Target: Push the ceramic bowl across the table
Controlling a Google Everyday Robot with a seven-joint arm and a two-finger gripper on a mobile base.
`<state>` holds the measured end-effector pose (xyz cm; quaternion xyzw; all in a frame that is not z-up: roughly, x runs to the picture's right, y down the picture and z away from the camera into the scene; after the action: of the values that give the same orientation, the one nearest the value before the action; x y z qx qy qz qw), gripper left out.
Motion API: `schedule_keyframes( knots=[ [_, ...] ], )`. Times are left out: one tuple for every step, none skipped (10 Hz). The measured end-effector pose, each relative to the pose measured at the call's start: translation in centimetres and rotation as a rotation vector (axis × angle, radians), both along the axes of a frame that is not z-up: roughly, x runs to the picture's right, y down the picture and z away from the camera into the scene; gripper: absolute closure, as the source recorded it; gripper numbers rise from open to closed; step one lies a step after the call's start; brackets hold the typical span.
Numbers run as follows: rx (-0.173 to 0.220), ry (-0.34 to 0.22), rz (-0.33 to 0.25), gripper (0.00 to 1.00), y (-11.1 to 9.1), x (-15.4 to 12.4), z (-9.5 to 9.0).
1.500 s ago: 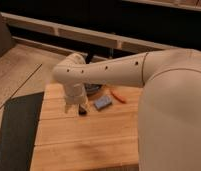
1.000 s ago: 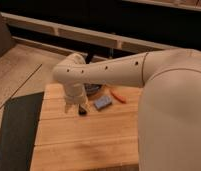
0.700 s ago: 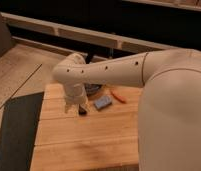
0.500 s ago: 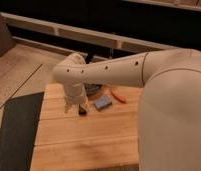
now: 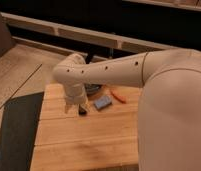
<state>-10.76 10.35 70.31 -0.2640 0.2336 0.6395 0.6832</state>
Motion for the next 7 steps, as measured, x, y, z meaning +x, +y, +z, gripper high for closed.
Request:
schedule_keyframes(
  knots=[
    [0.000, 0.000, 0.000, 0.35, 0.0, 0.0, 0.0],
    [0.000, 0.000, 0.000, 0.35, 0.0, 0.0, 0.0],
    [0.000, 0.000, 0.000, 0.35, 0.0, 0.0, 0.0],
    [0.000, 0.000, 0.000, 0.35, 0.0, 0.0, 0.0],
    [0.001, 0.000, -0.002, 0.35, 0.0, 0.0, 0.0],
    [0.007, 0.004, -0.003, 0.35, -0.2, 0.1, 0.0],
    [0.045, 0.015, -0.010, 0.35, -1.6, 0.7, 0.2]
  ],
)
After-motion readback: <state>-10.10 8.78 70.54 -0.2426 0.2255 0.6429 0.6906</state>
